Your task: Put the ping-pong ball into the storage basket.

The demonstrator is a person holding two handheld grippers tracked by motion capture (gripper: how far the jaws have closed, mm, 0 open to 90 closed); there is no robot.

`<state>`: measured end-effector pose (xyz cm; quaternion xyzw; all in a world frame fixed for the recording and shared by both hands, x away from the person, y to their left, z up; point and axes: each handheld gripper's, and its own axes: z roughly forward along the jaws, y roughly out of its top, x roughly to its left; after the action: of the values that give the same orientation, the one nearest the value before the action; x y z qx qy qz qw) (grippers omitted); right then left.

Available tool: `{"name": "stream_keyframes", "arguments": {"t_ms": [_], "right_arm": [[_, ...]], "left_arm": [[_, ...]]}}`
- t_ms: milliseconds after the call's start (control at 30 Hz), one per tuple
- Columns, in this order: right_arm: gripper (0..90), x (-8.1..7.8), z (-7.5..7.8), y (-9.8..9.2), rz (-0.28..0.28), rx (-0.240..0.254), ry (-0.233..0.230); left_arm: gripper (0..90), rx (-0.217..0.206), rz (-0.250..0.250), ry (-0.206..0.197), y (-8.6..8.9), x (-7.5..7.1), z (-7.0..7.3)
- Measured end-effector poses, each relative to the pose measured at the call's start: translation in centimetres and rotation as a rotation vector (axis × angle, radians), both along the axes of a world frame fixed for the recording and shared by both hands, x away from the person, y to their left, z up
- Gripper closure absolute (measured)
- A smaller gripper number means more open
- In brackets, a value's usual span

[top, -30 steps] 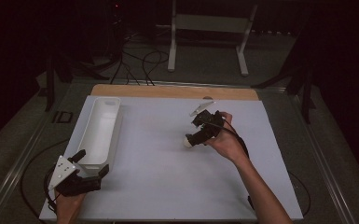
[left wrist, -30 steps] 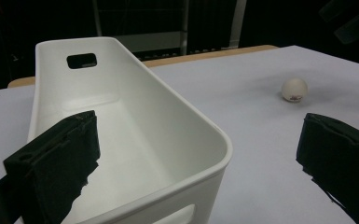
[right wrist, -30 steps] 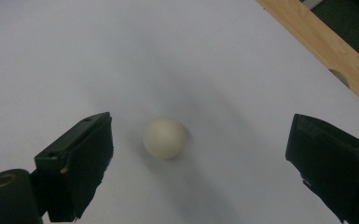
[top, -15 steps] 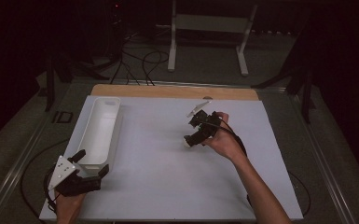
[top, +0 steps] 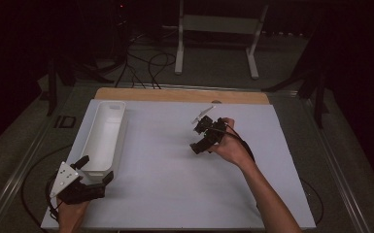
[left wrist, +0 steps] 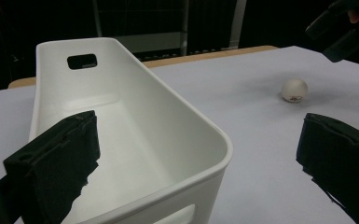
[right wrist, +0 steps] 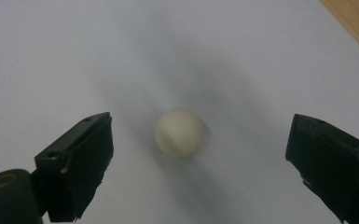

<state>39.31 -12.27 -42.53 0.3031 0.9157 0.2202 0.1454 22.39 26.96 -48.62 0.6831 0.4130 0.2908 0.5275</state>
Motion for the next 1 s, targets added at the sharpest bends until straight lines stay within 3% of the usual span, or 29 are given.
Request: {"name": "stream_keyframes", "arguments": {"t_ms": [1000], "right_arm": [[7.2,1.1,-1.7,0.6,0.027,-0.041,0.064]], "left_arm": [[0.0,0.002,-0.001,0.003,0.0,0.0,0.0]]}}
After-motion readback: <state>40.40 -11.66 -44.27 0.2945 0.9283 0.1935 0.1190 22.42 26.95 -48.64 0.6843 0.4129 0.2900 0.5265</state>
